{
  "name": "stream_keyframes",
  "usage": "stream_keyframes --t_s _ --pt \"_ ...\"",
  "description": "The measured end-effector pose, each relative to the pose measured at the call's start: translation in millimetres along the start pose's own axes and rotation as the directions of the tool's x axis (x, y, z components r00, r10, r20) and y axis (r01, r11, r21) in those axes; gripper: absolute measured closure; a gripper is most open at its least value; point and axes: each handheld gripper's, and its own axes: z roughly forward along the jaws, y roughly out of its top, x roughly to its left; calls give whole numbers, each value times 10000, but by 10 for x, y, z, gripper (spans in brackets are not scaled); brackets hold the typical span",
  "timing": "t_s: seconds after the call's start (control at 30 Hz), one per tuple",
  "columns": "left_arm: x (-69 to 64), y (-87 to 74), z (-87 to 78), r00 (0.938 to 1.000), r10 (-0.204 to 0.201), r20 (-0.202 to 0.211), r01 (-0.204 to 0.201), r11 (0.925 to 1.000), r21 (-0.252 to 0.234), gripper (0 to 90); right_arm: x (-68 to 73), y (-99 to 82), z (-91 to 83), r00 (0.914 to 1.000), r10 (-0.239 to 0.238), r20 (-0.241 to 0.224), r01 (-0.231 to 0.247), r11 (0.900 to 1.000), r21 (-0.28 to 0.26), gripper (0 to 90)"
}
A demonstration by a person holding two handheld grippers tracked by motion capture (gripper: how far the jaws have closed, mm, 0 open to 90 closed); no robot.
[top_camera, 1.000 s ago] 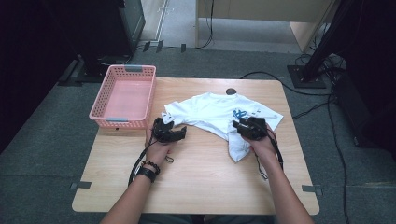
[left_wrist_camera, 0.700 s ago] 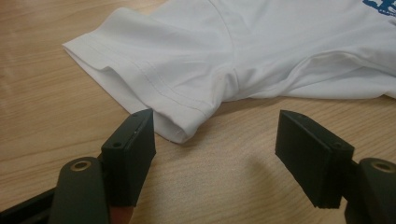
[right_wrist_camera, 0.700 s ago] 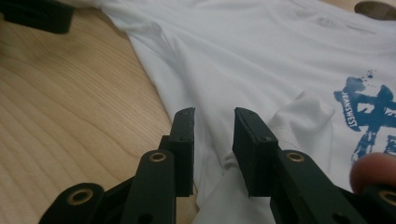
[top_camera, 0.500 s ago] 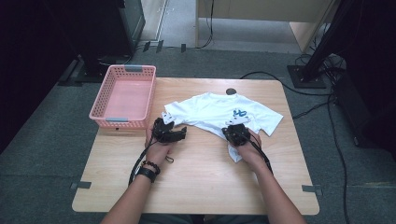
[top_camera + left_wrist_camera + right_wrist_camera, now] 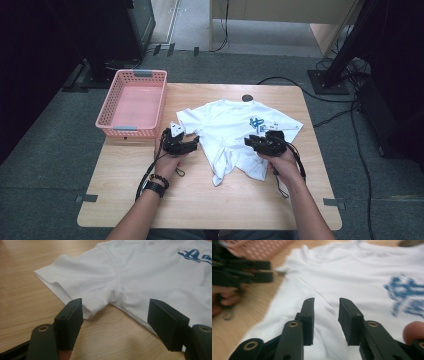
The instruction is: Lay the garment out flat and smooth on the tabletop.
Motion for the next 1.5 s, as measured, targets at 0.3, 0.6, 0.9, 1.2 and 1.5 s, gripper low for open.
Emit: stream_keyframes --t_s 0.3,0.6,0.9,1.2,1.5 --pt "-363 -121 -291 9953 200 947 -213 9997 129 293 -8 -314 -303 9897 -337 1394 289 9989 364 607" --pt "-836 -255 -533 9887 548 1394 -657 9951 744 244 -65 -512 -342 9816 315 1883 -428 9975 563 581" --pt "-1113 -385 -509 9862 1317 1003 -1446 9802 1349 330 63 -589 -299 9777 706 1980 -954 9884 1184 533" --pt "-970 -457 -546 9817 965 1644 -1194 9836 1352 823 74 -728 -397 9720 -193 2340 -137 9903 1383 865" --pt "-639 -561 -738 9792 358 1995 -680 9853 1569 879 27 -879 -757 9707 -976 2196 541 9791 1958 900"
